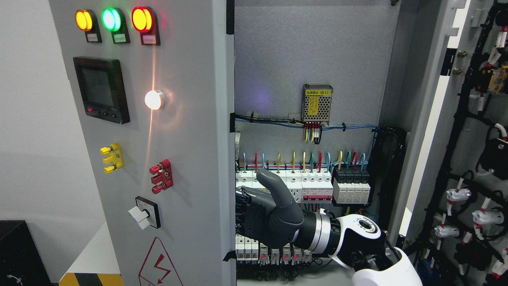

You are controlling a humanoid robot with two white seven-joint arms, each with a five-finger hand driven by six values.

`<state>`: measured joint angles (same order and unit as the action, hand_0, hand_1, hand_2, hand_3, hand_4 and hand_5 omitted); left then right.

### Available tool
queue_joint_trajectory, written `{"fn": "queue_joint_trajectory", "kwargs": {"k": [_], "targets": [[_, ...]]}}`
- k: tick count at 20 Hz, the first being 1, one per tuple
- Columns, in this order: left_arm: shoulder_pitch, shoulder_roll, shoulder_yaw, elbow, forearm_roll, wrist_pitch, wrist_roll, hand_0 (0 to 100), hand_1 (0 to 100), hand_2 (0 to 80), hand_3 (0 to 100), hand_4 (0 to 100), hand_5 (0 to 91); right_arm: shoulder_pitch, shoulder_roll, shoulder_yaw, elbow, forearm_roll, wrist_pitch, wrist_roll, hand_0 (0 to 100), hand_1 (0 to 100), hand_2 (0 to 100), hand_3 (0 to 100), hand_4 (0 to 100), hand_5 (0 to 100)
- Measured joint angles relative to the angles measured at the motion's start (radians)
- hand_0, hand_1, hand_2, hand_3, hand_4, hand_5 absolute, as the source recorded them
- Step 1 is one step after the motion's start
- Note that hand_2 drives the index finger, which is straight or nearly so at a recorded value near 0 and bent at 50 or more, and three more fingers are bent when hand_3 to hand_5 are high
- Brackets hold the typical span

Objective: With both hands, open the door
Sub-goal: 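Sweep the right hand outward to swing the light panel door open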

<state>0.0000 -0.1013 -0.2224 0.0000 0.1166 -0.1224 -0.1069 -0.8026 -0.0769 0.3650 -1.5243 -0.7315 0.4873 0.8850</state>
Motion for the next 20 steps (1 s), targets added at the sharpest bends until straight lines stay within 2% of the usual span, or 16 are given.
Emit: {"fn": "queue_joint_trajectory", "kwargs": {"k": [20], "targets": [[0.000, 0.000, 0.000, 0.000, 0.000, 0.000, 0.000, 0, 0, 0.0, 0, 0, 0.0, 0.006, 0.017, 0.110, -0.075, -0.003, 0.001, -0.004, 0, 0, 0, 0, 0, 0]]}}
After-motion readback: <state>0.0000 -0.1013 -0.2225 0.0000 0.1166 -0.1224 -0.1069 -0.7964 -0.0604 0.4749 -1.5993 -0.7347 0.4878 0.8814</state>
